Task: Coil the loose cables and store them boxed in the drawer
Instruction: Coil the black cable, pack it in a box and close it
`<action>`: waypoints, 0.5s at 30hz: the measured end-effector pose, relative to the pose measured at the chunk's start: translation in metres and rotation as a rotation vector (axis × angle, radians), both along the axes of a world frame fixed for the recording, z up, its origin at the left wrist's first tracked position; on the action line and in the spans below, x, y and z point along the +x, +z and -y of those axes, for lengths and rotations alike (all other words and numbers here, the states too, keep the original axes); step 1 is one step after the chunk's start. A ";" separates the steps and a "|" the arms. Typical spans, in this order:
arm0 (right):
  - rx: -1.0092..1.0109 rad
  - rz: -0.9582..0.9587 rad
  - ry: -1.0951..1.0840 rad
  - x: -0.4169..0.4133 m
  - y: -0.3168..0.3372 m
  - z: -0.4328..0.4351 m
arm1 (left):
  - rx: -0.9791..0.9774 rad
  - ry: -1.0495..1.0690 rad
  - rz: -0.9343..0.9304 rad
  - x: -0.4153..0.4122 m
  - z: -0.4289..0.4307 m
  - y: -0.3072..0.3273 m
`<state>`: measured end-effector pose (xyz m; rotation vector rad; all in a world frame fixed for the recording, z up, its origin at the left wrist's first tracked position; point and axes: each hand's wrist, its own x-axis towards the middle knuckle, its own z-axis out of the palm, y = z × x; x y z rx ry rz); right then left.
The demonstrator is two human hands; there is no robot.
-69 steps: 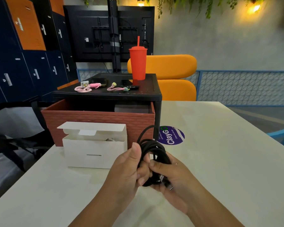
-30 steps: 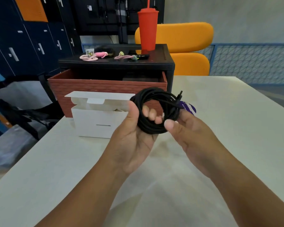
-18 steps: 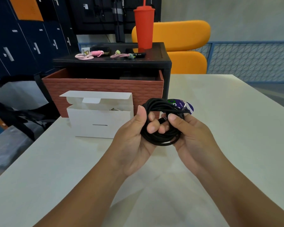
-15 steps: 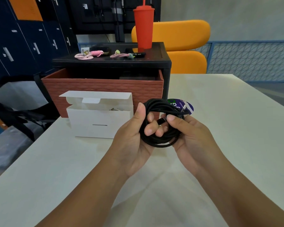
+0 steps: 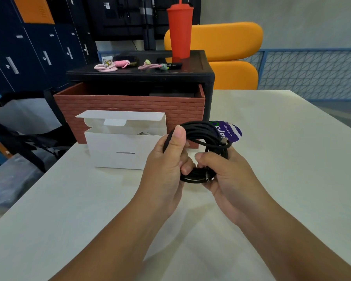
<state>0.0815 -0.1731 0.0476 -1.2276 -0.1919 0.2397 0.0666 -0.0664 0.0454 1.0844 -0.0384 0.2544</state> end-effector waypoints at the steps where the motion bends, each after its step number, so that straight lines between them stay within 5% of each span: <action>1: -0.031 0.015 0.018 0.000 0.000 0.000 | -0.001 0.014 0.003 0.000 0.000 0.000; 15: -0.240 0.193 0.059 0.002 0.007 0.006 | -0.024 0.091 -0.045 0.001 0.000 0.001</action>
